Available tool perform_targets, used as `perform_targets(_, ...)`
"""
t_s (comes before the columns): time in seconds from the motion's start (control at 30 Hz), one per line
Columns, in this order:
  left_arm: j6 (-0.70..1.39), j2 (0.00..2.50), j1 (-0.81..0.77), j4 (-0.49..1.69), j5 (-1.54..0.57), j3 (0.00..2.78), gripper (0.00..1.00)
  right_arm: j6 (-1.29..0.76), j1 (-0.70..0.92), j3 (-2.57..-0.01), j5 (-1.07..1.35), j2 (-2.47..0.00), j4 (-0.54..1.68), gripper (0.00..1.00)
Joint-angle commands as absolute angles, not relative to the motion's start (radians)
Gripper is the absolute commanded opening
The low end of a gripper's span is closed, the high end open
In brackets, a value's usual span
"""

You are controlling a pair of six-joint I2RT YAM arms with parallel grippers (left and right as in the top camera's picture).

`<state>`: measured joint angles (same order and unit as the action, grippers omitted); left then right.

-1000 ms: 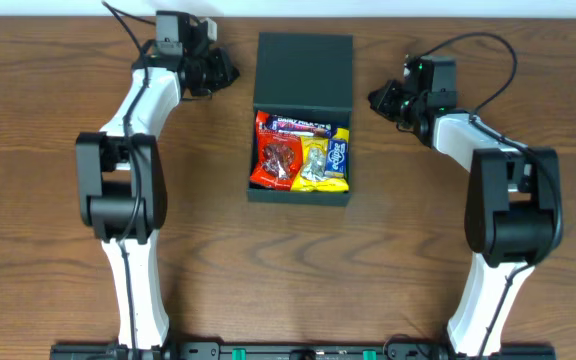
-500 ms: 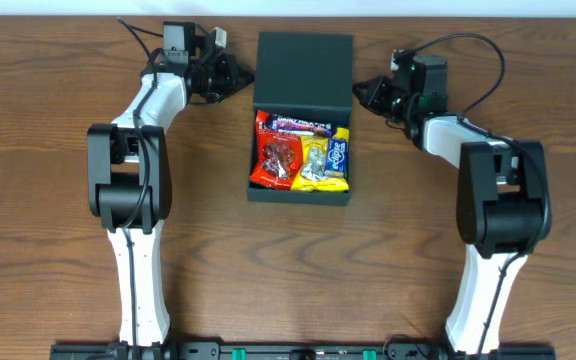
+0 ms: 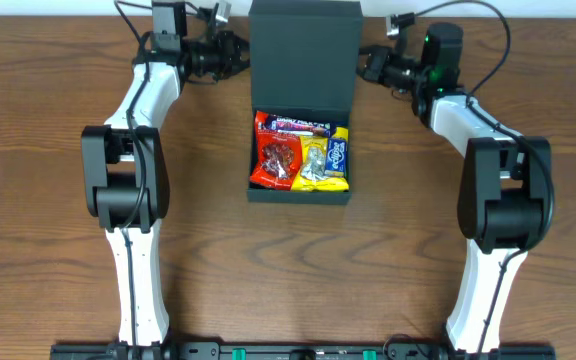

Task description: Pack container

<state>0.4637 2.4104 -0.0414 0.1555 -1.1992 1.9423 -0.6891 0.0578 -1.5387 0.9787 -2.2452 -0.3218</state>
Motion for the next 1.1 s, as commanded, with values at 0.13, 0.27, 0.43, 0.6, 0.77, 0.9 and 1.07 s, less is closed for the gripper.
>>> perform_targets(0.13, 0.317, 2.273, -0.007, 0.225, -1.283, 1.973, 0.06, -0.479, 0.087, -1.568, 1.058, -2.111, -0.075, 0.02)
perform_targets(0.27, 0.110, 2.173, 0.002, 0.432, -1.236, 1.973, 0.06, -0.264, 0.106, -1.568, 0.986, -2.030, 0.209, 0.02)
perform_targets(0.43, -0.137, 2.078, 0.001, 0.735, -1.024, 1.973, 0.06, -0.146, 0.121, -1.568, 0.871, -1.967, 0.421, 0.02)
perform_targets(0.6, -0.267, 1.993, 0.002, 0.929, -0.857, 1.973, 0.06, -0.088, 0.121, -1.568, 0.754, -1.904, 0.565, 0.02)
perform_targets(0.77, -0.274, 1.945, 0.002, 1.005, -0.780, 1.973, 0.06, -0.088, 0.123, -1.568, 0.669, -1.841, 0.643, 0.01)
perform_targets(0.9, -0.330, 1.906, 0.002, 1.115, -0.774, 1.973, 0.06, -0.088, 0.139, -1.568, 0.544, -1.761, 0.753, 0.01)
perform_targets(1.07, -0.330, 1.839, 0.001, 1.229, -0.774, 1.973, 0.06, -0.088, 0.165, -1.567, 0.466, -1.640, 0.871, 0.02)
